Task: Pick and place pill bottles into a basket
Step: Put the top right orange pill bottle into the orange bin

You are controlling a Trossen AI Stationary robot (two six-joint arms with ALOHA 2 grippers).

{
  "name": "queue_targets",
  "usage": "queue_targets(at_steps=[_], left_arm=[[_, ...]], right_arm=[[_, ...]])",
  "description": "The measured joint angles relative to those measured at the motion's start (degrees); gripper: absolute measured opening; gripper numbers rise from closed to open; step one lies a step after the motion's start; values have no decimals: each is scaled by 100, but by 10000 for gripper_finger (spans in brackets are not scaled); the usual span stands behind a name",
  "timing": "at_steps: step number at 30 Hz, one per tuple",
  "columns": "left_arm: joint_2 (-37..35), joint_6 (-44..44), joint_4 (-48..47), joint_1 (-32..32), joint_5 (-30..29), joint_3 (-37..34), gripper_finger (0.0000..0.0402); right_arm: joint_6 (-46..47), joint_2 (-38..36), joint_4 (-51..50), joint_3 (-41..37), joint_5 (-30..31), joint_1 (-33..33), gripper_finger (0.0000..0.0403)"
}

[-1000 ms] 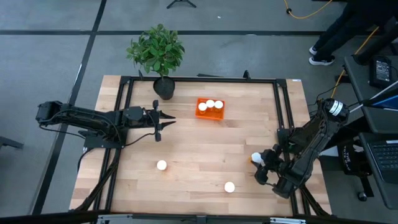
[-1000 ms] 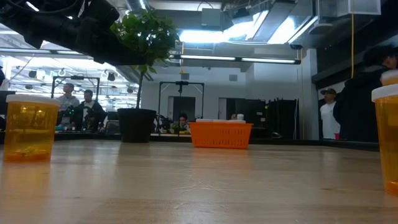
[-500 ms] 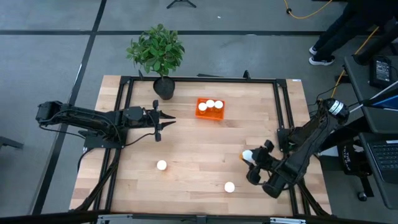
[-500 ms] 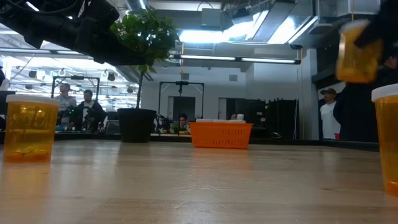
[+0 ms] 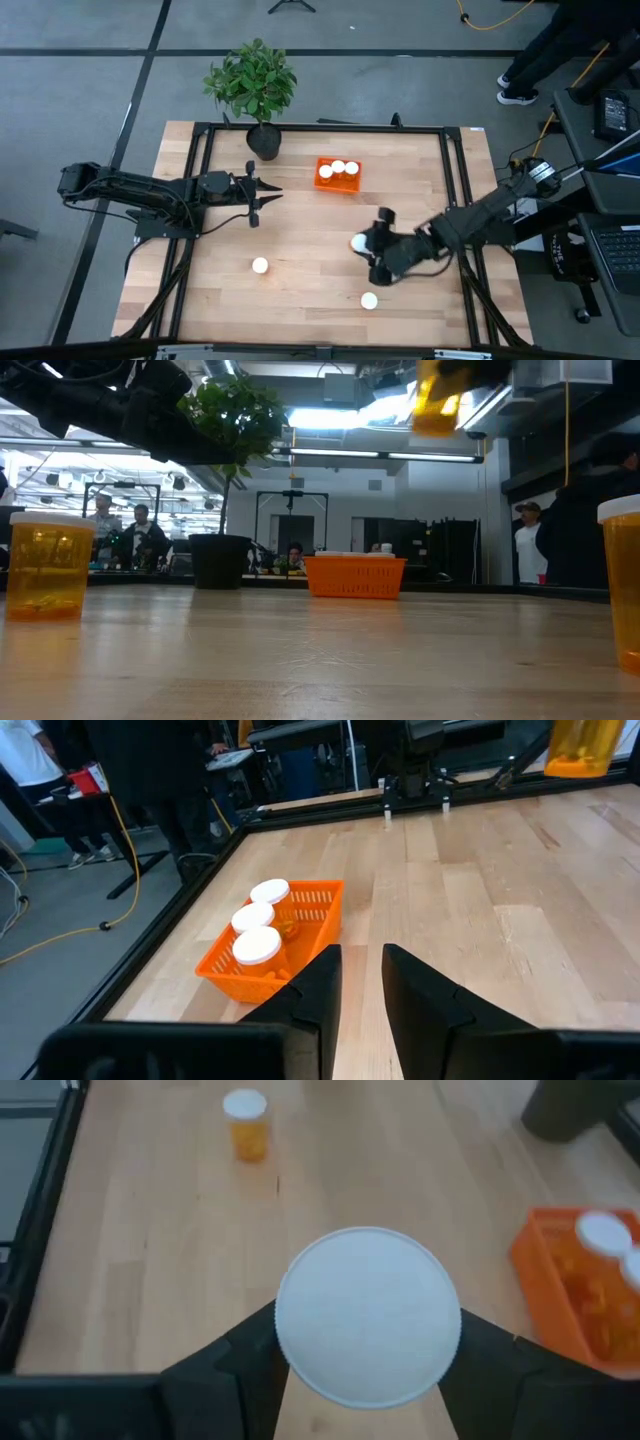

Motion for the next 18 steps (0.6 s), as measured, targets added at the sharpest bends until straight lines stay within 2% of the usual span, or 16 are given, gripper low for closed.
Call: queue_targets(at_steps=[8,18], left_arm=[[0,0,0,-2,0,0,69],[0,2,0,9,-5,0,69]], right_arm=[[-1719,-2,1462,-508,-1327,-1255,214],[-2547,-2,2601,-1272,-1598,-2695,214]])
